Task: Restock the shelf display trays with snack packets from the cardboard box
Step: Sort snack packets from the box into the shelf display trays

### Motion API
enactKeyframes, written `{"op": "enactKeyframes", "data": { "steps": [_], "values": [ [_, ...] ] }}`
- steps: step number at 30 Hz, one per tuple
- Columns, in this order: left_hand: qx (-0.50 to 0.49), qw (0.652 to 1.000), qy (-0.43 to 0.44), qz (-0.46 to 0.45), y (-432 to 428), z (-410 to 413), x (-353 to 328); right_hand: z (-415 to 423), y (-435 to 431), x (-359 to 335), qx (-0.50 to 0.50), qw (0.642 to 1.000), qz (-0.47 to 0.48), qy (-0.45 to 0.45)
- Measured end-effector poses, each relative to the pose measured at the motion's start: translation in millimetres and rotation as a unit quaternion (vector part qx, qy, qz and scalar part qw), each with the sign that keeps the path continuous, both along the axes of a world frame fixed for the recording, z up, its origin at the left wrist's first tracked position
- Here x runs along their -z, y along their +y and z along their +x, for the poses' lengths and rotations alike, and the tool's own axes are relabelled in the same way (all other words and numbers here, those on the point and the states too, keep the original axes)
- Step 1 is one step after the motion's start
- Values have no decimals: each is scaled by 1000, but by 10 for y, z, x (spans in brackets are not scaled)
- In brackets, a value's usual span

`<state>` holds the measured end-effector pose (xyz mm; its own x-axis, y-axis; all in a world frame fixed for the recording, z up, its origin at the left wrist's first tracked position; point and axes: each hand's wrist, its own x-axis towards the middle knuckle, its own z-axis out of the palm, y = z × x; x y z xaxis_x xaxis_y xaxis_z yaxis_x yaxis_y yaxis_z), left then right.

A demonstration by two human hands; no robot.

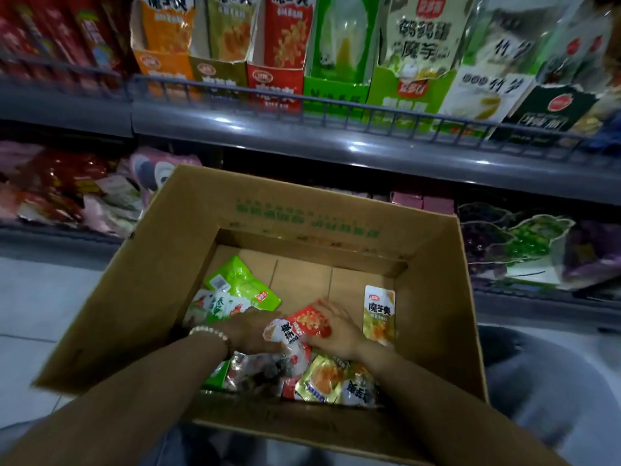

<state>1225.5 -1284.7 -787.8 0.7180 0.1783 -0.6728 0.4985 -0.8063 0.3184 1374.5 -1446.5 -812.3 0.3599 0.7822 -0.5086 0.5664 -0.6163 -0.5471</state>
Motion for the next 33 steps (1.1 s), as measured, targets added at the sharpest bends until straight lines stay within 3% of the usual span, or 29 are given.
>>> {"op": "enactKeyframes", "data": {
  "steps": [11, 15, 20, 24, 27, 33],
  "values": [
    [145, 980, -26, 131, -81, 110, 98, -120, -7, 46, -147, 985, -9, -96],
    [140, 975, -52, 165, -96, 109, 92, -284, 59, 54, -101, 990, -25, -97],
    [68, 993, -32, 95, 22, 204, 12, -253, 87, 8, -70, 996, -29, -48],
    [73, 994, -19, 75, 80, 204, 19, -231, 117, -16, -61, 997, -2, -43],
    [41, 998, -8, 40, 108, 224, -43, -253, 165, -55, -5, 998, -3, 63],
    [-45, 993, -100, -42, 275, 228, -359, -81, 286, -414, 5, 990, 2, 144]
  ]
}}
